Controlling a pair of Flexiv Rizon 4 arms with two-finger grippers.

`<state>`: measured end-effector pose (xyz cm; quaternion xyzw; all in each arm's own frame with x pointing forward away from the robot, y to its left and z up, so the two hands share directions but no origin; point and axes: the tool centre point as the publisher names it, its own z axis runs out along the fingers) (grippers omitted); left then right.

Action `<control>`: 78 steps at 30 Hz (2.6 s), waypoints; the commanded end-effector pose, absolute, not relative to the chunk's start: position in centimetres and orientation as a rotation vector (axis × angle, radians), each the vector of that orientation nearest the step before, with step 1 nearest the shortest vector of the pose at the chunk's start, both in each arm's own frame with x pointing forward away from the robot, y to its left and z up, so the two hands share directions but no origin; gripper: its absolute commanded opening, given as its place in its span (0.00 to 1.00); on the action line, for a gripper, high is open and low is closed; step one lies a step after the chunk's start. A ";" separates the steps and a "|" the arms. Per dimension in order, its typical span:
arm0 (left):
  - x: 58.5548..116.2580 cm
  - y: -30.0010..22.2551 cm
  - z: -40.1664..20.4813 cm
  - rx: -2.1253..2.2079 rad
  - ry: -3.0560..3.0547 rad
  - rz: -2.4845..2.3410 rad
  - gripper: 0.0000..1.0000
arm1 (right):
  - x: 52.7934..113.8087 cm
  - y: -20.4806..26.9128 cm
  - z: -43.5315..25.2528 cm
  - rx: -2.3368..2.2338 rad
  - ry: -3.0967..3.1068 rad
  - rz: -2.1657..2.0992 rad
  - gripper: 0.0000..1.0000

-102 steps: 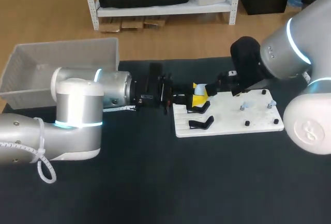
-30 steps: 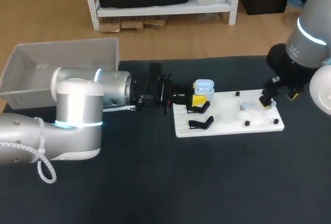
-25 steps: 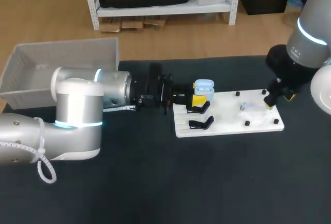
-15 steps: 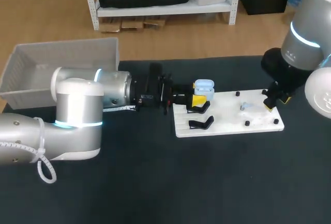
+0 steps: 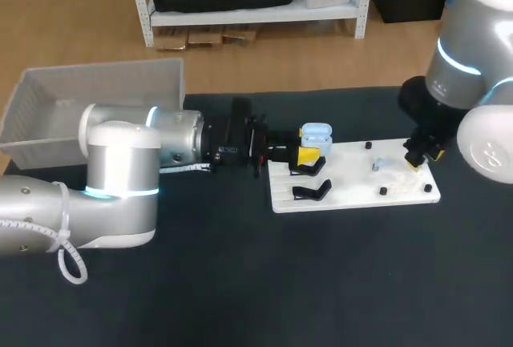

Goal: Pick up each earbud case from the left stands, insert the matching earbuds, close the lid, and place the case in the box.

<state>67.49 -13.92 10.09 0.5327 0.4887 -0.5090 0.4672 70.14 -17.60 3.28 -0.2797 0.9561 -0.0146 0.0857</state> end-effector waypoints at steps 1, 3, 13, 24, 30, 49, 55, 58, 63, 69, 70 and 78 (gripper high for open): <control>67.6 -14.0 10.0 1.305 1.195 -1.249 0.00 | 70.4 -17.4 3.2 -0.827 2.858 -0.048 0.48; 67.6 -14.0 10.0 1.305 1.195 -1.249 0.00 | 70.7 -17.6 2.9 -0.817 2.861 -0.048 0.48; 67.6 -14.0 10.0 1.305 1.195 -1.249 0.00 | 70.8 -17.9 2.6 -0.790 2.867 -0.046 0.43; 67.6 -14.0 10.0 1.305 1.195 -1.249 0.00 | 70.9 -18.0 2.4 -0.774 2.868 -0.045 0.35; 67.6 -14.0 10.0 1.305 1.195 -1.249 0.00 | 70.8 -18.1 2.4 -0.768 2.870 -0.050 0.35; 67.6 -14.0 10.0 1.305 1.195 -1.249 0.00 | 70.3 -18.3 3.0 -0.760 2.870 -0.070 0.00; 67.6 -14.0 10.0 1.305 1.195 -1.249 0.00 | 70.0 -17.9 4.7 -0.742 2.854 -0.090 0.00; 67.6 -14.0 10.0 1.305 1.195 -1.249 0.00 | 69.4 -17.4 6.0 -0.731 2.854 -0.119 0.00; 67.6 -14.0 10.0 1.305 1.195 -1.249 0.00 | 68.8 -15.9 9.7 -0.529 2.948 -0.168 0.00; 67.6 -14.0 10.0 1.305 1.195 -1.249 0.00 | 67.2 -13.1 14.7 -0.354 2.999 -0.192 0.00; 67.6 -14.0 10.0 1.305 1.195 -1.249 0.00 | 66.9 -12.6 15.2 -0.333 3.007 -0.182 0.00; 67.6 -14.0 10.0 1.305 1.195 -1.249 0.00 | 64.2 -8.6 17.4 -0.326 3.012 -0.128 0.00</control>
